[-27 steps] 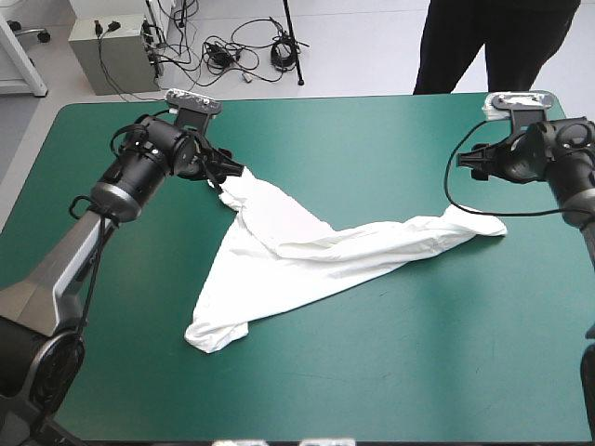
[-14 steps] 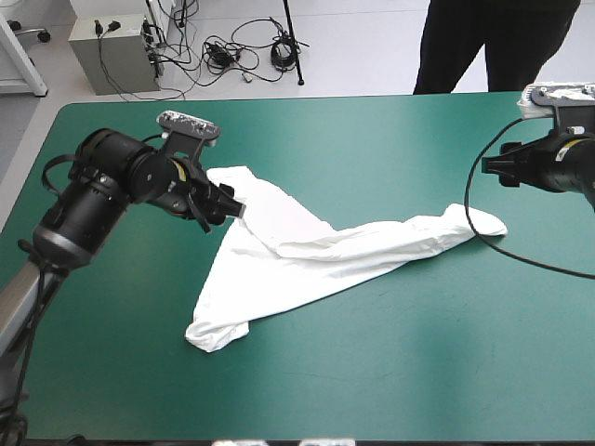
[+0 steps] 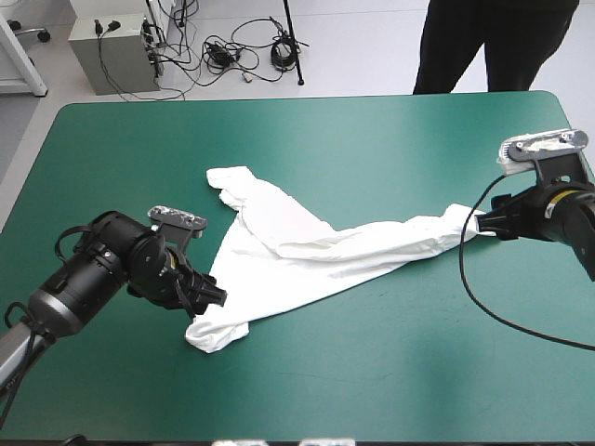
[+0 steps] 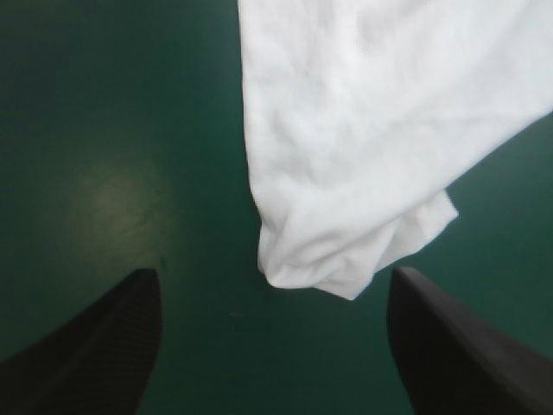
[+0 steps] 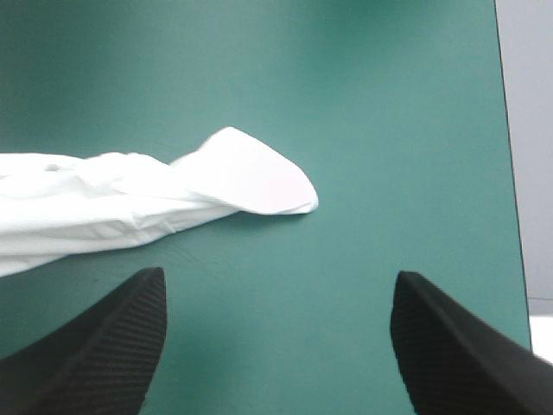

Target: Fold the cloth

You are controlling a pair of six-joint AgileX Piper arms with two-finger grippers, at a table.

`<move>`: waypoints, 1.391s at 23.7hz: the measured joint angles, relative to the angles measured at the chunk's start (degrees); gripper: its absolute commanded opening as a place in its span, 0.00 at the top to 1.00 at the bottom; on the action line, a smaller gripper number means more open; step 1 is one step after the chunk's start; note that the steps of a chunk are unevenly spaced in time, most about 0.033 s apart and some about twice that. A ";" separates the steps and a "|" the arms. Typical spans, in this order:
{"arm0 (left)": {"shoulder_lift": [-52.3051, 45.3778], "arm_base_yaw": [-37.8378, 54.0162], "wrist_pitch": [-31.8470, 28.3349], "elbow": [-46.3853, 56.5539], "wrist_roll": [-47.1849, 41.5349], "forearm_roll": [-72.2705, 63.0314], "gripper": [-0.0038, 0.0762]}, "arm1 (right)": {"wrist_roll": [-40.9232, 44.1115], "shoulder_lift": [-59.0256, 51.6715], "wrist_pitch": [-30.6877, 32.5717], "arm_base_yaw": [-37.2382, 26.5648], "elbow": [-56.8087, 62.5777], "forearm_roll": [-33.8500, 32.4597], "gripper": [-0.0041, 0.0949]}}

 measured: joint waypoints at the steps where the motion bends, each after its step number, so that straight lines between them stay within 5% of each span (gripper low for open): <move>1: 0.50 0.00 -0.96 1.42 -0.06 0.00 0.29 | 0.38 -0.35 0.00 -0.01 1.03 -0.87 0.28; 18: 15.65 6.85 -13.54 4.89 4.62 -3.75 0.33 | 3.81 -2.90 -0.02 3.16 3.49 -7.03 0.28; 27: 19.24 6.85 -14.56 4.83 6.46 -7.80 0.74 | 10.81 5.05 -2.97 1.71 8.00 -12.47 0.28; 33: 19.69 6.85 -14.38 4.51 7.50 -10.12 0.96 | 7.63 13.91 -9.70 -7.79 8.00 0.66 0.28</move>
